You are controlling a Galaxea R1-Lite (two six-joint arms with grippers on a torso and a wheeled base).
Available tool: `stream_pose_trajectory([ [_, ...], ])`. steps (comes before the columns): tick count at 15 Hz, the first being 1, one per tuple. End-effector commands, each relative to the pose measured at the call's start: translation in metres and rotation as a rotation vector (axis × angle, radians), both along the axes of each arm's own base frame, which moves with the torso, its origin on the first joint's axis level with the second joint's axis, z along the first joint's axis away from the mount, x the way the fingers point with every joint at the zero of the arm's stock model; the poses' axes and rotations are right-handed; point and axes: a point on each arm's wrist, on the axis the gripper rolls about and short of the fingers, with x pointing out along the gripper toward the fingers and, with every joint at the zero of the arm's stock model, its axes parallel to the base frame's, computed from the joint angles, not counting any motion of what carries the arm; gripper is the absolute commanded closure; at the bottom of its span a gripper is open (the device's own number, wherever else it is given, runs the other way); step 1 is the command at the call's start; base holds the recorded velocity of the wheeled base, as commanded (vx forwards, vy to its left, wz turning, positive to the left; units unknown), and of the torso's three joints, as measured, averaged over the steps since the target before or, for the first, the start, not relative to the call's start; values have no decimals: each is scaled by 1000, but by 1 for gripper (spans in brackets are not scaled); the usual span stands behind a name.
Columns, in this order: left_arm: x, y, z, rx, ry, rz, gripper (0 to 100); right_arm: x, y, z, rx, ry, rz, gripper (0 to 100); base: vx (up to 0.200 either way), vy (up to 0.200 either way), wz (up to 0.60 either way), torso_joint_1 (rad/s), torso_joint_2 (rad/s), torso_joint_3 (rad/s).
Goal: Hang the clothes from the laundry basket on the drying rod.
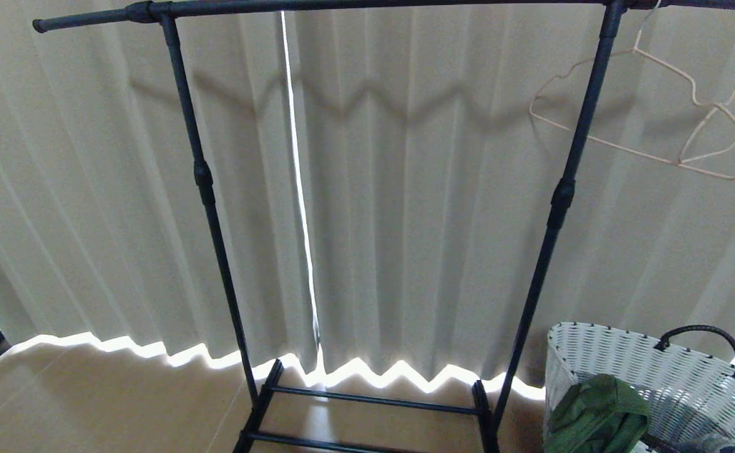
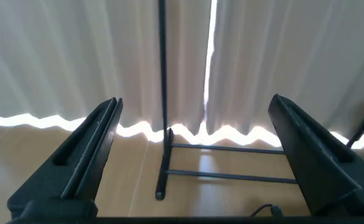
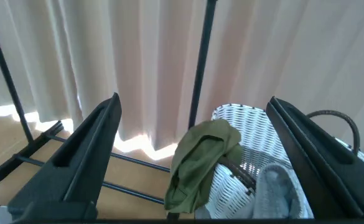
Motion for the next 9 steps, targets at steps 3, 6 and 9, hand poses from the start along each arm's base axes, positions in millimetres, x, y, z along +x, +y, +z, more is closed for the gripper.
stream_pose_trajectory([
  [3, 0, 0, 0, 0, 1, -2, 0, 0, 0, 0, -1, 0, 0, 0, 0, 0, -400, 5, 0, 2],
  [6, 0, 0, 0, 0, 1, -6, 0, 0, 0, 0, 2, 0, 0, 0, 0, 0, 0, 0, 0, 0],
  [9, 0, 0, 0, 3, 1, -5, 0, 0, 0, 0, 4, 0, -5, 0, 0, 0, 0, 0, 0, 0],
])
